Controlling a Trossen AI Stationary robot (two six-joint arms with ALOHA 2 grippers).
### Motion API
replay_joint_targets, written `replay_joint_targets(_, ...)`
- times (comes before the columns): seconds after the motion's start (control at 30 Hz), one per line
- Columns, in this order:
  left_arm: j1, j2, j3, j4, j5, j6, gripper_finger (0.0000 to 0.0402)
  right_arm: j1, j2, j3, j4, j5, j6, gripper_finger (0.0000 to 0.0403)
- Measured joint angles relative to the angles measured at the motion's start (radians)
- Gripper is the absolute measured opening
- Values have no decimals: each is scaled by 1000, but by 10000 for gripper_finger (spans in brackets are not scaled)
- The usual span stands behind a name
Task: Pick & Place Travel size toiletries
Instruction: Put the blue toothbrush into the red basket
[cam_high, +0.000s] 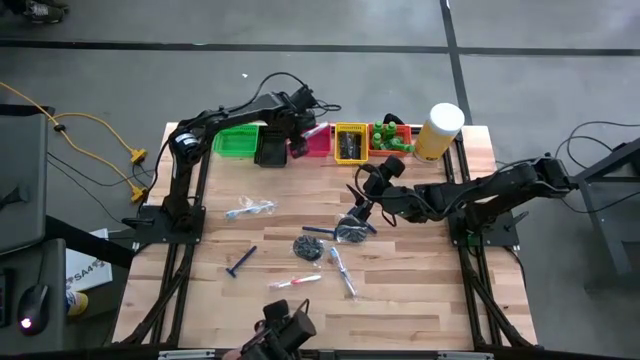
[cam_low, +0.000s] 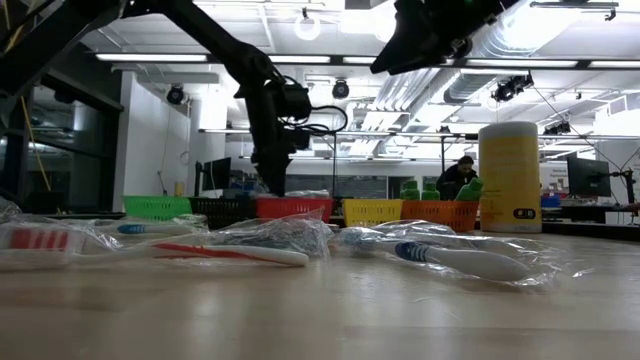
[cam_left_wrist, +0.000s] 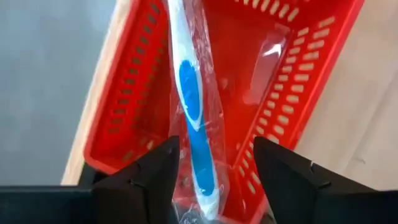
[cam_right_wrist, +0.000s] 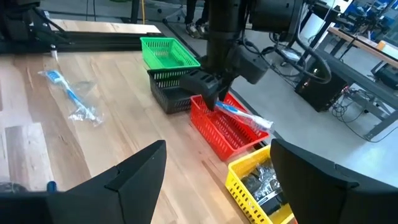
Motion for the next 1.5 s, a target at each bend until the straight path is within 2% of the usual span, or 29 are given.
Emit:
replay_joint_targets(0.1,0,0,-8,26,0,1,205,0,0,0,-8,0,0,281)
replay_joint_targets(0.27,-1,0,-9,33,-87,-16,194,0,0,0,-11,0,0,281)
replay_joint_targets(0.37,-2,0,-9,35,-95,-33,184,0,0,0,-11,0,1,281)
replay_joint_targets(0.63,-3,14,-10,31,-81,-11,137,0,0,0,-12,0,5,281)
replay_joint_targets(0.8,-3,13,-10,27,-12,12,130,0,0,0,-12,0,5,281)
replay_joint_targets(0.97,-5,22,-11,27,-34,11,123,0,0,0,-12,0,5,281)
replay_joint_targets(1.07,-7,32,-16,10,-32,12,98,0,0,0,-12,0,5,281)
replay_joint_targets(1.23,-7,40,-16,21,-33,-4,24,0,0,0,-16,0,24,281)
replay_joint_targets(1.43,-7,28,-3,21,-42,-21,30,0,0,0,-21,0,28,281)
replay_joint_targets(1.5,-7,28,14,-23,-70,-38,28,0,0,0,-22,0,30,281)
